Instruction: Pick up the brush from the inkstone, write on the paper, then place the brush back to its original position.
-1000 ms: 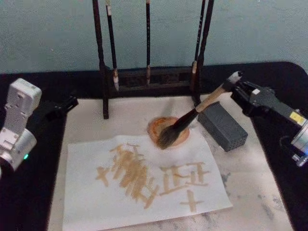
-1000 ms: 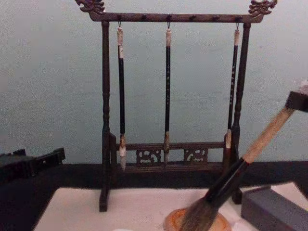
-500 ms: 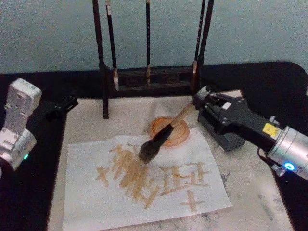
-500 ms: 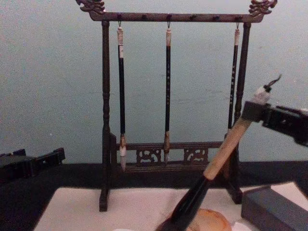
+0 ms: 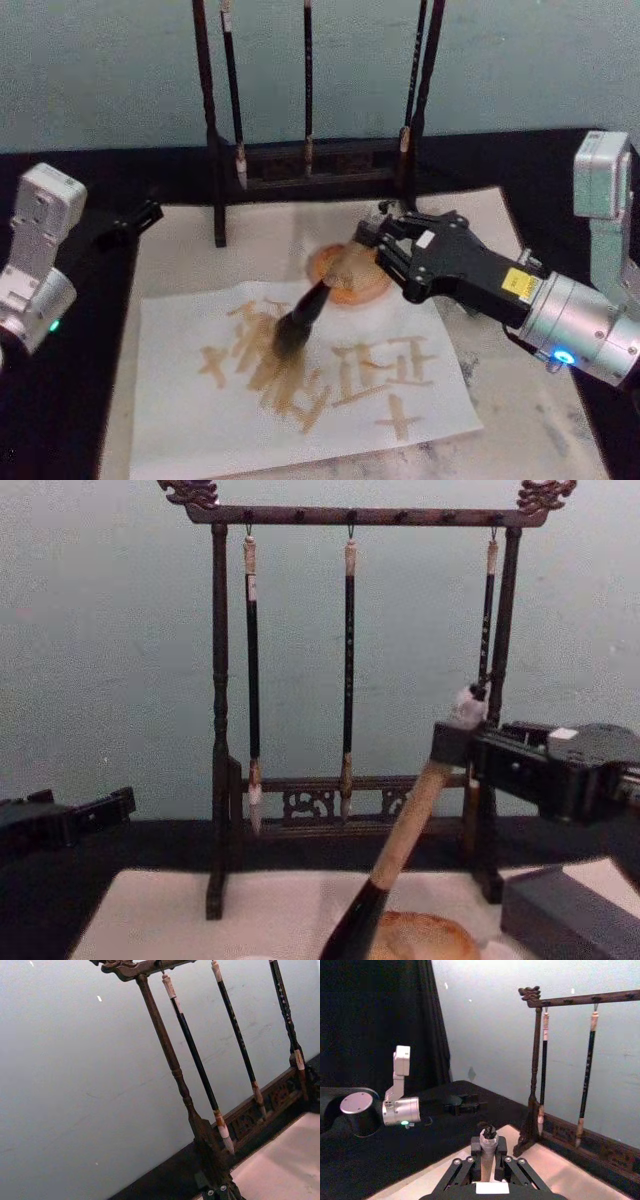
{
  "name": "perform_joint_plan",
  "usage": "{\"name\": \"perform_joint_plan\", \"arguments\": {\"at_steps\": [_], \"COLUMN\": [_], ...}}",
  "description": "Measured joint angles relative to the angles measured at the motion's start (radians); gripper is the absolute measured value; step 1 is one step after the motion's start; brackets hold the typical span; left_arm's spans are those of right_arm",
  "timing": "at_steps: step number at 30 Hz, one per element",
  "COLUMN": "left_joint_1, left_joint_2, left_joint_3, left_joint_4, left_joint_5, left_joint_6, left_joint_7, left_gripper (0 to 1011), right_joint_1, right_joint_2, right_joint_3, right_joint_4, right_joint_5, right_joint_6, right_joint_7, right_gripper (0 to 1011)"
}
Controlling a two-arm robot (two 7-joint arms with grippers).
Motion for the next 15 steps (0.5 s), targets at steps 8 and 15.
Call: {"name": "perform_joint_plan", "arguments": {"at_steps": [8,15], "left_joint_1": [0.0,0.0], "left_joint_2": [0.0,0.0], "left_joint_3": [0.0,0.0], "left_joint_4": [0.0,0.0], "left_joint_5": [0.0,0.0], "left_joint_6": [0.0,0.0], "left_joint_7": [0.0,0.0], "left_gripper": [1002,1002], "right_joint_1": [0.0,-0.021], "right_joint_2": [-0.023,-0.027], "right_joint_3": [0.001,0.029], "right_joint_4": [0.006,0.009], "right_joint_5": [-0.009,-0.005], "right_joint_6": [0.018,0.028], "right_joint_7": [0.024,0.03], "right_gripper": [171,171]}}
